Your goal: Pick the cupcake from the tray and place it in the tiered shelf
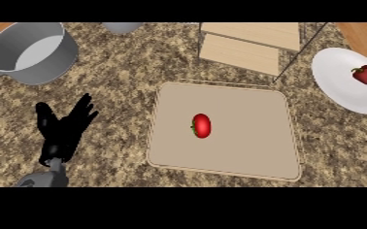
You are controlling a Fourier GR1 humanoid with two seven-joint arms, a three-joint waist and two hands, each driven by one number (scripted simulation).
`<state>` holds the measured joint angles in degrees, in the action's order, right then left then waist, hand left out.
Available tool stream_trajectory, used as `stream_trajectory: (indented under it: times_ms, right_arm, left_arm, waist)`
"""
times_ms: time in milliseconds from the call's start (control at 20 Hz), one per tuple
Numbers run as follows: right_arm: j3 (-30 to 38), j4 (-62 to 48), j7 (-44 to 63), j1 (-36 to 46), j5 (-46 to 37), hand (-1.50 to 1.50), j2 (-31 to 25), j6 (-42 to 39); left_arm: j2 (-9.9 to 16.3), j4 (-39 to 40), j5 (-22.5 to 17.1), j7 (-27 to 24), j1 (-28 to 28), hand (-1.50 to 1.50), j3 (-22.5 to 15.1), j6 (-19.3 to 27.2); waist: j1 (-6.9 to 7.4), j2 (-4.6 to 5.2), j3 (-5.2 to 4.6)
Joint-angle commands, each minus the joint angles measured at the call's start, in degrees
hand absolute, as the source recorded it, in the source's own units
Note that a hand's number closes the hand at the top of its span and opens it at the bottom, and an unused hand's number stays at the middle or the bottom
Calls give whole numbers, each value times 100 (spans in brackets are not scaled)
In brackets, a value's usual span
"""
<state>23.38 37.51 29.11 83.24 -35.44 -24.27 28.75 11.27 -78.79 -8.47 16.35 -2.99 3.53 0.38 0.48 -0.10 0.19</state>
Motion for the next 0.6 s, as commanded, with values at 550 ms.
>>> stream_trajectory:
  times_ms: [550]
  right_arm:
    - [495,2511,1272,-1644,736,-150,-1090,-720]
  left_arm:
    - [-144,54,90,43,192,0,41,158]
  waist:
    - [-225,-55,-20]
